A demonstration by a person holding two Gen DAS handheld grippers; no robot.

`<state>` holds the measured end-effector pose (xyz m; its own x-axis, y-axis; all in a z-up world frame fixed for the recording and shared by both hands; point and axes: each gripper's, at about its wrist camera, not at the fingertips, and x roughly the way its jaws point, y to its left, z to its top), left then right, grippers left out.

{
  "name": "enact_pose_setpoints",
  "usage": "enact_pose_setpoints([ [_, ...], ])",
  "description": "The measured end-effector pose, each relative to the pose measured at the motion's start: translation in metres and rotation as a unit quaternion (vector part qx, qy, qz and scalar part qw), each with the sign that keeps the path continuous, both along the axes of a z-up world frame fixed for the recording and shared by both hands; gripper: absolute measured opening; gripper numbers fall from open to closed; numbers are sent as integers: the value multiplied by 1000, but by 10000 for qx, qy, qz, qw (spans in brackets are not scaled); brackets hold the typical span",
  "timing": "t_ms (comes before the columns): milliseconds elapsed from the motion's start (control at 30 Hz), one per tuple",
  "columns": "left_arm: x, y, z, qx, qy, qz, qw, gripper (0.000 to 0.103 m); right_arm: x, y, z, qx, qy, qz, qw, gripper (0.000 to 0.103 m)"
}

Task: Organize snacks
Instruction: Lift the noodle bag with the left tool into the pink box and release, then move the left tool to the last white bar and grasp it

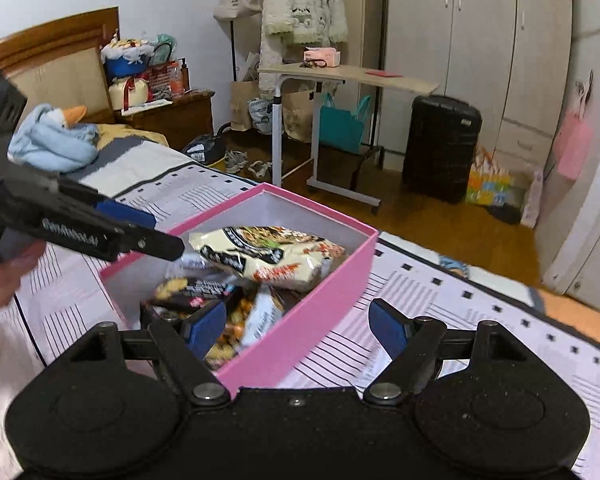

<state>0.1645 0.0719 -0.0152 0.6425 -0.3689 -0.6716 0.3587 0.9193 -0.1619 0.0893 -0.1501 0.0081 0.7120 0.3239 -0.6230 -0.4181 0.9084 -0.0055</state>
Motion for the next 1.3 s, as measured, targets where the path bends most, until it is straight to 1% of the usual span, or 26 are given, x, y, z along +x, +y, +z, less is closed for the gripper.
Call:
enact_pose_setpoints([
  [100, -7, -7, 0, -60, 152, -93, 9998, 59, -10, -10, -7, 22, -37, -94, 9999, 82],
  [267, -9, -27, 3, -180, 468, -351, 9981, 59, -16, -23, -15, 138, 67, -286, 9995, 82],
  [433, -12, -64, 10, -26, 544, -536, 9971, 58, -11, -32, -20, 20, 221, -330, 9992, 82],
  [500, -10, -81, 11, 7, 608, -575, 9965, 58, -11, -35, -23, 106, 206, -288, 9993, 80],
  [567, -8, -97, 10, -57, 640, -528, 9965, 58, -10, -38, -27, 219, 173, -255, 9993, 80],
  [633, -5, -112, 6, -66, 651, -469, 9968, 58, -10, -42, -38, 424, 125, -210, 9988, 76],
  [767, 4, -137, -7, -120, 711, -380, 9967, 58, -1, -48, -66, 644, -46, -314, 9974, 73],
  [833, 11, -149, -14, -86, 615, -324, 9975, 58, 8, -54, -82, 767, -132, -422, 9961, 73],
  [867, 14, -155, -20, 3, 570, -256, 9980, 57, 14, -57, -90, 853, -131, -542, 9948, 73],
  [933, 22, -166, -30, 174, 501, -164, 9985, 56, 31, -66, -108, 1057, 55, -791, 9912, 73],
  [1000, 30, -177, -41, 204, 543, -202, 9981, 52, 45, -71, -123, 1183, 208, -813, 9894, 71],
  [1067, 40, -185, -53, 94, 664, -184, 9976, 45, 55, -70, -134, 1162, 266, -713, 9903, 70],
  [1100, 45, -188, -59, 39, 689, -105, 9976, 45, 60, -68, -140, 1133, 284, -695, 9907, 68],
  [1200, 59, -195, -75, -27, 778, 71, 9969, 45, 73, -78, -154, 1384, 465, -822, 9859, 68],
  [1300, 70, -201, -90, -106, 798, 258, 9964, 44, 79, -83, -165, 1351, 468, -857, 9860, 67],
])
